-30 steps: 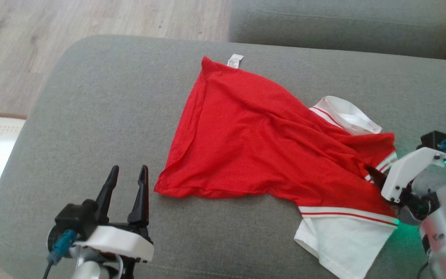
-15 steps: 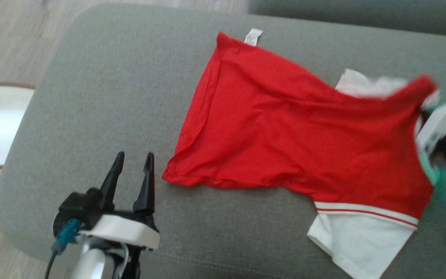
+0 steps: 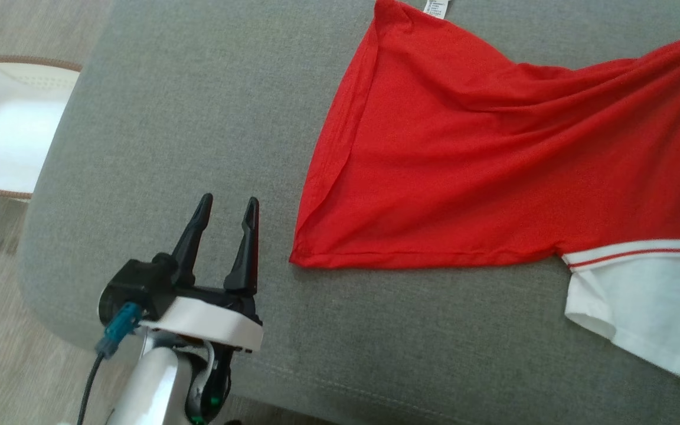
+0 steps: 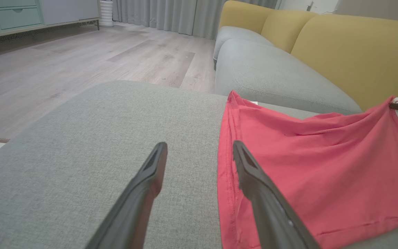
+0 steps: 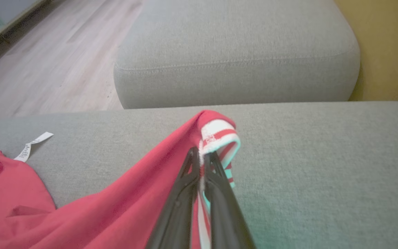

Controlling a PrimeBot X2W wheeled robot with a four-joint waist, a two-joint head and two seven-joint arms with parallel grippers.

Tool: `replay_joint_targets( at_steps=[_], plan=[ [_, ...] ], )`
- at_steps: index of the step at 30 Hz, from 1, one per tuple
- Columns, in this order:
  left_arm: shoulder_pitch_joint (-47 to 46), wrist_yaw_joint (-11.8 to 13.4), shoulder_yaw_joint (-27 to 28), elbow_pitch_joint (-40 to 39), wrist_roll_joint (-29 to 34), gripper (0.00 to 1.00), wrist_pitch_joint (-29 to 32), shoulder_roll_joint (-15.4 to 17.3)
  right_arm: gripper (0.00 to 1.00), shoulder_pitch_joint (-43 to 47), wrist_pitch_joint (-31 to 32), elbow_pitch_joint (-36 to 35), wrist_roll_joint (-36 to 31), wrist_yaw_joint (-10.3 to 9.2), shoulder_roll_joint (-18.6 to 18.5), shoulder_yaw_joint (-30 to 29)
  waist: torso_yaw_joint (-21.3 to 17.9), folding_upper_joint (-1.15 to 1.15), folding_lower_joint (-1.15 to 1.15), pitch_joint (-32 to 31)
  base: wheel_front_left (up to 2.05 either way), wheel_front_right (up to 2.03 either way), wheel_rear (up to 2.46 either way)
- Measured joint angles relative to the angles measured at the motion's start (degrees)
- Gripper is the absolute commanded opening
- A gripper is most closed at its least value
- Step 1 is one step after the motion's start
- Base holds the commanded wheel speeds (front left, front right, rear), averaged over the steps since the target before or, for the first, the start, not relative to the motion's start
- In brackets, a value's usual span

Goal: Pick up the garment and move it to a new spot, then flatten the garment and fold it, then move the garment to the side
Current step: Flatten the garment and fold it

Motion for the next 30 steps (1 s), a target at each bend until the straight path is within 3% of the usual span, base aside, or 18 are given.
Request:
replay_joint_targets(
  at_steps=[1, 2, 3, 9, 14, 23, 30],
  plan=[
    [-0.01, 0.35, 0.01, 0.03, 0.0, 1.0, 0.0, 0.0, 0.01, -0.4, -1.12, 0.58, 0.02, 0.0, 0.2, 0.12, -0.07, 0.0, 0.0, -0.13, 0.0, 0.0, 0.0],
    [0.02, 0.35, 0.07, 0.14, 0.0, 1.0, 0.0, 0.0, 0.65, -0.59, -1.94, 1.22, 0.29, 0.0, 0.44, 0.03, -0.24, 0.0, 0.0, -0.37, 0.0, 0.0, 0.0],
    [0.02, 0.34, 0.1, 0.3, 0.01, 1.0, 0.0, -0.02, 1.0, -0.58, -1.97, 2.26, 0.77, 0.0, 0.74, -0.02, -0.48, 0.0, 0.0, -0.76, 0.0, 0.0, 0.0],
    [0.18, 0.27, 2.16, 1.26, 0.71, 1.0, 0.0, -0.05, 1.0, 0.37, -0.38, 6.53, 1.07, 0.0, 3.21, 2.86, -3.33, 0.0, 0.0, -4.43, 0.0, 0.0, 0.0],
    [1.63, 0.33, 5.7, 1.45, 2.14, 1.0, 0.0, 0.98, 1.0, 3.67, -3.09, 4.9, 0.11, 0.0, 4.32, 6.57, -6.73, 0.0, 0.0, -8.78, 0.0, 0.0, 0.0],
    [5.97, 1.72, 10.7, -1.9, 2.66, 1.0, 0.0, 2.82, 1.0, 12.48, -16.57, -12.05, 2.37, 0.0, 6.11, 11.72, -14.12, 0.01, -0.01, -16.67, 0.0, 0.0, 0.0],
    [7.26, 1.89, 11.52, -2.33, 3.22, 1.0, 0.0, 2.75, 1.0, 30.54, -24.3, -26.06, 0.86, 0.0, 6.03, 5.34, -18.25, 0.0, -0.01, -19.8, 0.0, 0.0, 0.0]
  ],
)
